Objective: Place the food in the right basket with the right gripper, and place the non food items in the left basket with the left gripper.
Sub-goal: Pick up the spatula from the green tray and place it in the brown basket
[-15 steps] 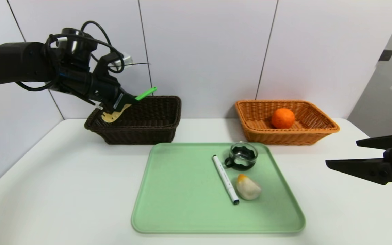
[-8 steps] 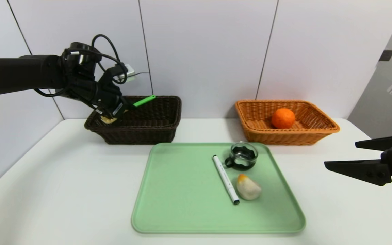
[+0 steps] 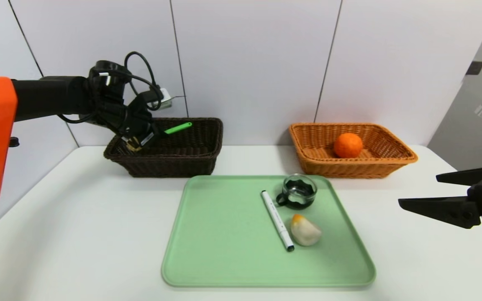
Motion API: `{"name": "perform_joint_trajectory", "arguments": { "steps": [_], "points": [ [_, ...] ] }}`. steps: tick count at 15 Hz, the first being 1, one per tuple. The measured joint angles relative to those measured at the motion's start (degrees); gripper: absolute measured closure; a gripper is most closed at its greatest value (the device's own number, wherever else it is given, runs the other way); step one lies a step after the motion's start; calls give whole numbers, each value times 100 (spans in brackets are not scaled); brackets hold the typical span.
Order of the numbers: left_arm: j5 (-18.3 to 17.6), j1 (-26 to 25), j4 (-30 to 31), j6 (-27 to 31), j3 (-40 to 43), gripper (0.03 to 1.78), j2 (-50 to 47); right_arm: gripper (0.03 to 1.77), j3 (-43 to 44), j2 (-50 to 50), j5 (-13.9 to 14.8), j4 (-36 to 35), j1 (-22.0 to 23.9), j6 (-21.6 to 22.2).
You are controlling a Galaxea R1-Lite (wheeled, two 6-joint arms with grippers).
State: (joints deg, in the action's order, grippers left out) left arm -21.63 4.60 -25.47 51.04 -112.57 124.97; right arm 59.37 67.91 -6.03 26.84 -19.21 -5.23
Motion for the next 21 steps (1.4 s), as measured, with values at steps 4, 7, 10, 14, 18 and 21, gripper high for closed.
{"name": "perform_joint_trajectory", "arguments": {
  "steps": [4, 7, 10, 14, 18, 21],
  "points": [
    [160, 20, 152, 61, -24, 168, 207, 10, -5, 2, -2, -2, 0, -4],
    [168, 22, 160, 57, -28, 168, 312, 10, -5, 2, 2, -2, 0, 0],
    [171, 24, 196, 33, -30, 154, 369, 10, -5, 2, 2, 0, 0, 9],
    [195, 24, 336, -226, -44, 96, 375, 10, -5, 0, 4, -2, 6, 9],
    [217, 177, 962, -1243, -46, 62, 227, 10, -37, -37, 15, -2, 9, 27],
    [416, 452, 1134, -2588, -46, 45, -88, 10, -48, -85, 20, 0, 17, 27]
  ]
}}
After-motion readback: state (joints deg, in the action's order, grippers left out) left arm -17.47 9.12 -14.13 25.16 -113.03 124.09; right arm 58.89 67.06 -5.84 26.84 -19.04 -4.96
